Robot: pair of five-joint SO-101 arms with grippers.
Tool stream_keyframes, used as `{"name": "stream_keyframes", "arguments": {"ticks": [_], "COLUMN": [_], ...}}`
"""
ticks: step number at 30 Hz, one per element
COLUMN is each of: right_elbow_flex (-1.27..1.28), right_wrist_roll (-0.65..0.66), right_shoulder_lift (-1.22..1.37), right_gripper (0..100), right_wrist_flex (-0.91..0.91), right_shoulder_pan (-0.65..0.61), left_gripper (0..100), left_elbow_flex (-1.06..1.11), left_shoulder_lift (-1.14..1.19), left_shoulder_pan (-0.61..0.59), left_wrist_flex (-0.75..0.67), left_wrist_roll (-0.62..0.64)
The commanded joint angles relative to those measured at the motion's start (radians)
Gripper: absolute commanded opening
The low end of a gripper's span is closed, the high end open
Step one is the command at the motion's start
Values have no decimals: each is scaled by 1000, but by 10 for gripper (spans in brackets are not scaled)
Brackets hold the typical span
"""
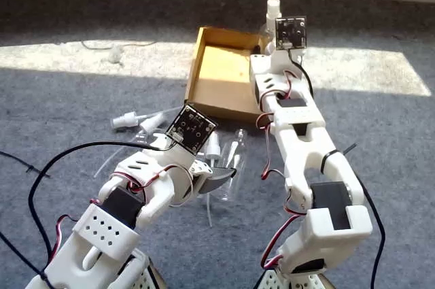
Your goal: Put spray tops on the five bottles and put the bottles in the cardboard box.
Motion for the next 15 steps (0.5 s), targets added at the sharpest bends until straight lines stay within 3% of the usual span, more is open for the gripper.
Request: {"name": "stream_keyframes", "arguments": {"ticks": [1, 11, 15], "right_elbow_flex": [-18, -19, -19], "right_wrist_roll": [-8, -8, -8], "right_shoulder_lift": [-61, -64, -64], "right_gripper": [241, 247, 316], "right_wrist_flex": [-16, -7, -4], "right_shoulder_pan": [-4, -2, -2], "left_gripper": [332, 333, 333], "left_elbow_flex": [-5, -5, -5], "left_shoulder_lift": [-19, -19, -19], "left_shoulder_pan": [-13, -13, -13], "left_wrist_flex": [3, 3, 2], "left_wrist_roll": [-5, -5, -5]}}
